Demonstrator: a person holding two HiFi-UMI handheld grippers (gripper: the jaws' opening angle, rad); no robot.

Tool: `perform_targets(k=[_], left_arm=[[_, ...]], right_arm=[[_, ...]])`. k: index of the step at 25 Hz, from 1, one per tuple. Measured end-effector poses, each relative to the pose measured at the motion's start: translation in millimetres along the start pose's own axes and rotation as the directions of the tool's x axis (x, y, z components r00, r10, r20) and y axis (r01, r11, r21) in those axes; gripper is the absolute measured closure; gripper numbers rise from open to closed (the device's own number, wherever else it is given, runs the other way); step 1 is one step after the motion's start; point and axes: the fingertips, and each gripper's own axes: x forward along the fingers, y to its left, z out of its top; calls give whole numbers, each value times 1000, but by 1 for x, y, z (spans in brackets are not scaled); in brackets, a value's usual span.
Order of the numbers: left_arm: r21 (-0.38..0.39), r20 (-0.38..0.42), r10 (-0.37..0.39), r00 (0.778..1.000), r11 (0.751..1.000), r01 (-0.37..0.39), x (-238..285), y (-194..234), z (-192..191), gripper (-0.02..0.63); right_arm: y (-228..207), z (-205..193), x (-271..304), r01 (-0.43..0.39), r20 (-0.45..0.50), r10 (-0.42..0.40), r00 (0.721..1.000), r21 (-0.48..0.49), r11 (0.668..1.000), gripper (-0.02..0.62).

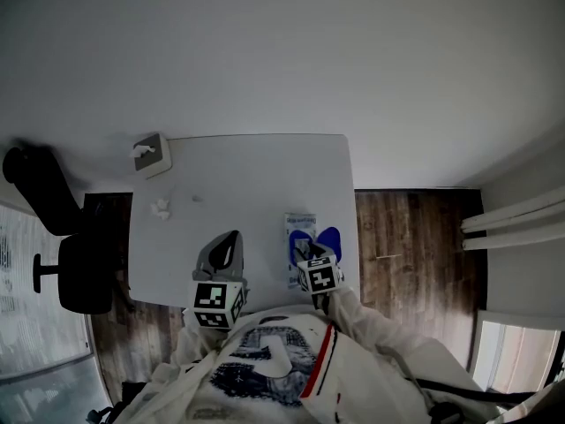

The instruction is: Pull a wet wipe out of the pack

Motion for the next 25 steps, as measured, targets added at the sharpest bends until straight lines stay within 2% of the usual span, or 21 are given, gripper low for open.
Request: perform_targets(k=[7, 19, 25], left_arm=[[-8, -1, 28, 1000, 1000, -28, -4, 9, -1, 601], [-14, -13, 37, 999, 999, -37, -3, 7, -3, 601], [-10, -12, 37, 999, 999, -37, -3, 6, -2, 601]], right_arm=[[1, 4, 4, 8, -8, -8, 1000, -18, 1000, 494], [2, 4, 7, -3, -15, 2, 1000, -40, 999, 555], [-1, 5, 6, 21, 0, -21, 1000, -46, 999, 572]])
